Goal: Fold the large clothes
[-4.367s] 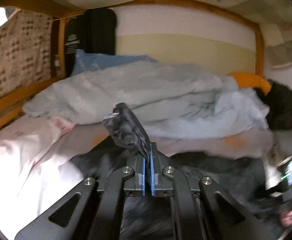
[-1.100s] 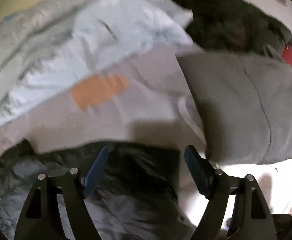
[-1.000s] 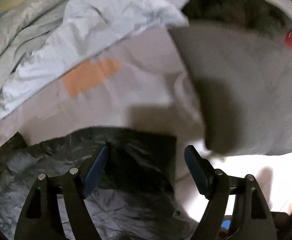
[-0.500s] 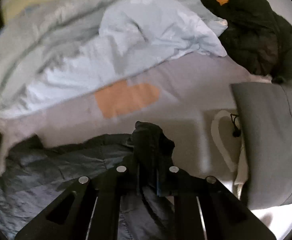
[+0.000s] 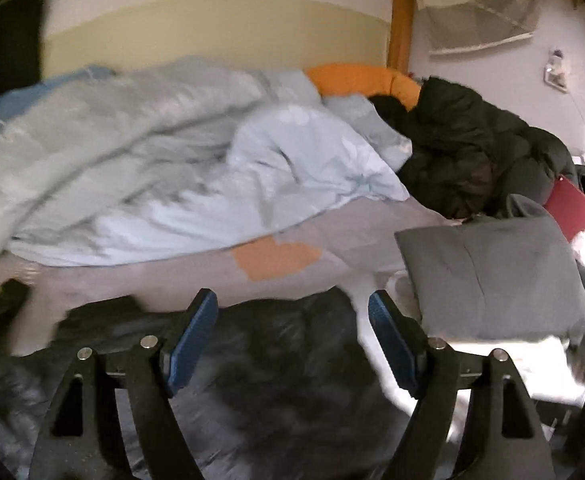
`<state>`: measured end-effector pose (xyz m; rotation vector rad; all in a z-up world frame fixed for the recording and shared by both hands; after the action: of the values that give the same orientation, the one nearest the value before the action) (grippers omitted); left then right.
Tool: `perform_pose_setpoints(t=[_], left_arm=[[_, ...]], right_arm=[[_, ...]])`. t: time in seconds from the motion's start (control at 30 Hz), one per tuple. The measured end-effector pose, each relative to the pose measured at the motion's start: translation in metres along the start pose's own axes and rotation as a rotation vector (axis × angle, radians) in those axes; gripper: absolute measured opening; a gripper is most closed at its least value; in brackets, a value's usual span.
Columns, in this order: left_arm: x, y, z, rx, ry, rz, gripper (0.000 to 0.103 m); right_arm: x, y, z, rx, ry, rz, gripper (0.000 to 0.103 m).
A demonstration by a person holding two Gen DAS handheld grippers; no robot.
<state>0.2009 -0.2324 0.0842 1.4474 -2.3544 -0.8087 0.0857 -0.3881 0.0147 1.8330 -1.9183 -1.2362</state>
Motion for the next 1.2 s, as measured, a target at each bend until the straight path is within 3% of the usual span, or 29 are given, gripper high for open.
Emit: perform_pose_setpoints(t=[0.1, 0.17, 0.23, 0.3, 0.37, 0.5, 0.6, 0.67, 0.77, 0.83, 0.93, 1.07, 1.1, 1.13, 1.2], left_arm=[[-0.019, 0.042, 0.024, 0.055, -0.041, -0.119, 0.077], [-0.033, 0.068, 0.041, 0.082, -0.054, -0.196, 0.078], [-0.051, 0.087, 0.056, 0.095, -0.045, -0.245, 0.078], [-0.067, 0.103, 0.072, 0.105, -0.019, -0.291, 0.078], [-0.081, 0.115, 0.091, 0.098, 0.01, -0.315, 0.08], [-0.109, 0.136, 0.135, 0.087, 0.024, -0.384, 0.082], [-0.133, 0.148, 0.162, 0.069, 0.035, -0.447, 0.085], [-0.154, 0.152, 0.18, 0.031, 0.082, -0.424, 0.086], [-0.186, 0.159, 0.204, 0.001, 0.159, -0.441, 0.086], [-0.207, 0.171, 0.214, 0.019, 0.201, -0.492, 0.086], [-0.252, 0.196, 0.235, 0.079, 0.347, -0.563, 0.091], [-0.318, 0.198, 0.252, 0.026, 0.487, -0.559, 0.091], [-0.335, 0.197, 0.255, 0.014, 0.512, -0.555, 0.091], [-0.348, 0.195, 0.257, 0.002, 0.534, -0.555, 0.091], [-0.376, 0.188, 0.262, -0.012, 0.583, -0.55, 0.091]], right_arm=[[-0.019, 0.007, 0.012, -0.055, 0.112, -0.065, 0.036], [-0.038, 0.003, 0.02, -0.053, 0.201, -0.062, 0.036], [-0.054, -0.004, 0.032, 0.013, 0.26, 0.036, 0.041], [-0.063, -0.021, 0.037, 0.01, 0.275, 0.125, 0.059], [-0.049, -0.033, 0.039, -0.036, 0.236, 0.161, 0.059], [-0.021, -0.052, 0.034, -0.014, 0.184, 0.301, 0.059], [-0.016, -0.045, 0.033, 0.01, 0.202, 0.256, 0.059], [-0.016, -0.033, 0.034, 0.032, 0.235, 0.196, 0.059], [-0.011, -0.022, 0.027, 0.018, 0.186, 0.074, 0.067], [-0.009, -0.032, 0.023, -0.025, 0.152, 0.063, 0.077], [-0.003, -0.057, 0.024, -0.099, 0.113, 0.074, 0.077], [0.003, -0.075, 0.028, -0.13, 0.079, 0.074, 0.075], [0.0, -0.078, 0.029, -0.129, 0.101, 0.072, 0.062], [-0.003, -0.079, 0.031, -0.136, 0.122, 0.057, 0.042], [-0.007, -0.082, 0.035, -0.125, 0.142, 0.071, 0.028]])
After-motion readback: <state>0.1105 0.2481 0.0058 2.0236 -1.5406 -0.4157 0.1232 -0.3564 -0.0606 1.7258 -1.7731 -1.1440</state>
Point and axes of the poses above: each gripper's, at about its wrist camera, not at the fingertips, and y roughly against the way its jaws point, x to its right, z to its underside, the point moved 2 cm from there along -y, roughly the way its jaws point, and after that the axes turned 7 degrees about -y, right-handed, at the moved point
